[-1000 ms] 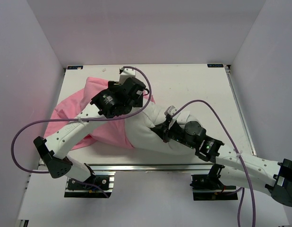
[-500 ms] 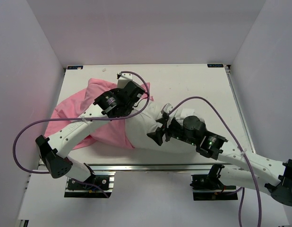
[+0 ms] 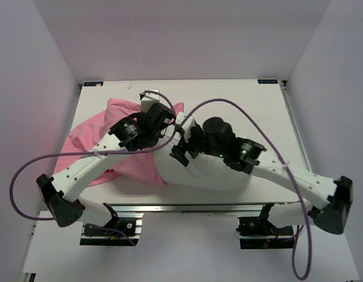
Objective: Put the pillow into the pillowcase
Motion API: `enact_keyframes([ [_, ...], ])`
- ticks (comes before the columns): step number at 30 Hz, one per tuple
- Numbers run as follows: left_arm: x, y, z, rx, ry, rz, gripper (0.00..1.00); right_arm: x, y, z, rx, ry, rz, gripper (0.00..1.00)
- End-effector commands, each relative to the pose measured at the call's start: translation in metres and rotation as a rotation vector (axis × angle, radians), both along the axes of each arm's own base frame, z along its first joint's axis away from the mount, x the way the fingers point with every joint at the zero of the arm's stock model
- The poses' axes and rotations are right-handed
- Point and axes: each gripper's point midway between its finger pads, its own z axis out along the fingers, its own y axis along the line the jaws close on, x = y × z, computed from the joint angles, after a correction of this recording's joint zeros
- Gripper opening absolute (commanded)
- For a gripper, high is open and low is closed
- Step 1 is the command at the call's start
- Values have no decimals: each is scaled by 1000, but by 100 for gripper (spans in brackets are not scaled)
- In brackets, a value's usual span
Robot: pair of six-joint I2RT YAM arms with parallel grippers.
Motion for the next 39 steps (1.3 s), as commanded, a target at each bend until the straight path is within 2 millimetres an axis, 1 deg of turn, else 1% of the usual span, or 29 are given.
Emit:
enact_keyframes([
  [1, -7, 4, 8, -30, -8, -13, 0, 8, 9, -20, -100, -10, 25, 89],
  [2, -7, 4, 8, -34, -8, -18, 0, 15, 14, -27, -118, -15, 19, 89],
  [4, -8, 3, 11, -40, -10, -31, 0, 26, 19, -33, -131, -24, 1, 89],
  [5, -8, 2, 12, -43, -14, -35, 0, 33, 24, -42, -155, -17, -4, 89],
  [6, -8, 2, 14, -44, -18, -42, 0, 35, 26, -49, -172, -10, -3, 89],
  [7, -9, 2, 16, -51, -20, -50, 0, 37, 27, -54, -181, -2, -5, 87],
  [8, -9, 1, 19, -62, -27, -54, 0, 38, 31, -68, -216, 18, 10, 81],
  [9, -9, 0, 21, -62, -32, -64, 0, 36, 34, -71, -218, 35, 26, 59],
  [10, -9, 0, 26, -71, -44, -72, 11, 31, 37, -76, -221, 59, 54, 22],
  [11, -9, 0, 28, -76, -50, -71, 23, 31, 36, -76, -219, 58, 54, 7],
  [12, -9, 0, 31, -73, -55, -77, 35, 25, 37, -81, -211, 76, 74, 0],
  [13, -8, 0, 34, -76, -60, -75, 59, 24, 37, -80, -195, 71, 80, 0],
  [14, -8, 3, 38, -72, -70, -67, 66, 21, 39, -68, -144, 48, 97, 0],
  [15, -8, 4, 41, -67, -74, -66, 70, 18, 36, -73, -135, 63, 91, 0],
  [16, -7, 5, 42, -60, -75, -59, 75, 17, 36, -71, -122, 62, 92, 0],
  [17, -8, 8, 42, -50, -73, -55, 89, 15, 35, -64, -104, 51, 94, 0],
  [19, -9, 9, 45, -45, -75, -57, 94, 14, 32, -64, -91, 60, 80, 0],
  [23, -11, 6, 40, -26, -57, -105, 94, 12, 27, -61, -77, 65, 66, 0],
  [25, -12, -5, 32, -38, -27, -162, 93, 10, 27, -59, -66, 67, 71, 0],
  [27, -13, -11, 26, -30, -4, -195, 92, 9, 27, -59, -56, 70, 70, 0],
  [28, -12, -10, 24, -16, 6, -186, 92, 8, 27, -58, -53, 71, 72, 0],
  [30, -8, -3, 27, -1, -16, -131, 92, 7, 27, -58, -46, 78, 73, 0],
  [31, -5, -2, 31, -1, -31, -120, 92, 6, 27, -57, -40, 80, 73, 0],
  [32, -4, -2, 34, -5, -42, -114, 93, 7, 26, -59, -41, 84, 67, 0],
  [33, -3, -1, 39, -8, -55, -101, 98, 7, 26, -58, -37, 85, 63, 0],
  [34, -4, 1, 45, -25, -63, -90, 98, 9, 25, -58, -35, 84, 52, 0],
  [36, -9, 5, 49, -41, -65, -85, 98, 15, 23, -59, -25, 102, 13, 0],
  [38, -21, 14, 56, -93, -78, -88, 98, 23, 22, -58, -7, 135, -17, 0],
  [39, -27, 9, 58, -141, -80, -123, 98, 25, 23, -59, -5, 148, -20, 0],
])
